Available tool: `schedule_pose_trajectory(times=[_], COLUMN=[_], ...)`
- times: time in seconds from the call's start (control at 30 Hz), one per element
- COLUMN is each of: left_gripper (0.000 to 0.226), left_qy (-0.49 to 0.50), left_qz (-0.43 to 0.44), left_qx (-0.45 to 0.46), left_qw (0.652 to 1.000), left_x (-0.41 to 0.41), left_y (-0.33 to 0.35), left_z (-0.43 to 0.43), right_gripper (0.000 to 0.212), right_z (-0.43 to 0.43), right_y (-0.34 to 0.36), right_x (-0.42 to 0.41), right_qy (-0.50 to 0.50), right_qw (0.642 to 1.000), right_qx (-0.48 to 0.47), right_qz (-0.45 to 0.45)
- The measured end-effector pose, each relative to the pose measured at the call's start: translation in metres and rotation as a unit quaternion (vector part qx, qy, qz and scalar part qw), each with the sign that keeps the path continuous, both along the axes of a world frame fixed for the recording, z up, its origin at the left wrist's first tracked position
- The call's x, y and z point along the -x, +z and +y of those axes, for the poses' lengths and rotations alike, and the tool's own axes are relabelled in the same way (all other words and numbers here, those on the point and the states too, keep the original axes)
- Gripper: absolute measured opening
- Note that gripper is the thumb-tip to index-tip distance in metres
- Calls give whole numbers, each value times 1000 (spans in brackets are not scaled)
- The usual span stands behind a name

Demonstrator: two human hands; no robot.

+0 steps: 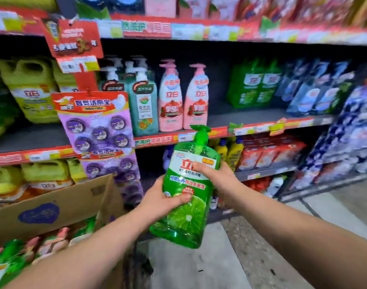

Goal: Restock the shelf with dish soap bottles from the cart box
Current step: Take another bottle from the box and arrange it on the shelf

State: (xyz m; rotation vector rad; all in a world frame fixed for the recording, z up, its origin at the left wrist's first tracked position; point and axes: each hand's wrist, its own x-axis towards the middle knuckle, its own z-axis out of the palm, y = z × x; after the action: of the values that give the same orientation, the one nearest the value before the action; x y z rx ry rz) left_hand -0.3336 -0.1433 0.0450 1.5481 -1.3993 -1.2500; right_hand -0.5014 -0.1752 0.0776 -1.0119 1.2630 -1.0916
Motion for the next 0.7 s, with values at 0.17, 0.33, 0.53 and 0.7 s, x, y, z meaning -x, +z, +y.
schedule_pose_trajectory(times=[0.17,0.33,0.53,0.7], left_gripper=[73,66,89,96], left_qy=[-77,-125,-179,-206], left_qz=[39,16,-2,17], left_qx=[-3,5,14,9], left_qw=[996,992,984,978], left_x=[129,209,263,301], left_y=[3,2,9,12], left_z=[7,12,-9,-47], right_gripper=[55,41,44,37], right_z=[25,49,48,21], right_y=[2,5,7,11], right_x=[130,211,264,298], right_qy=[-88,-126,-164,-195], right_qw=[996,992,986,981], right_qx=[-11,-10,-12,-6], right_qz=[6,21,-7,-3])
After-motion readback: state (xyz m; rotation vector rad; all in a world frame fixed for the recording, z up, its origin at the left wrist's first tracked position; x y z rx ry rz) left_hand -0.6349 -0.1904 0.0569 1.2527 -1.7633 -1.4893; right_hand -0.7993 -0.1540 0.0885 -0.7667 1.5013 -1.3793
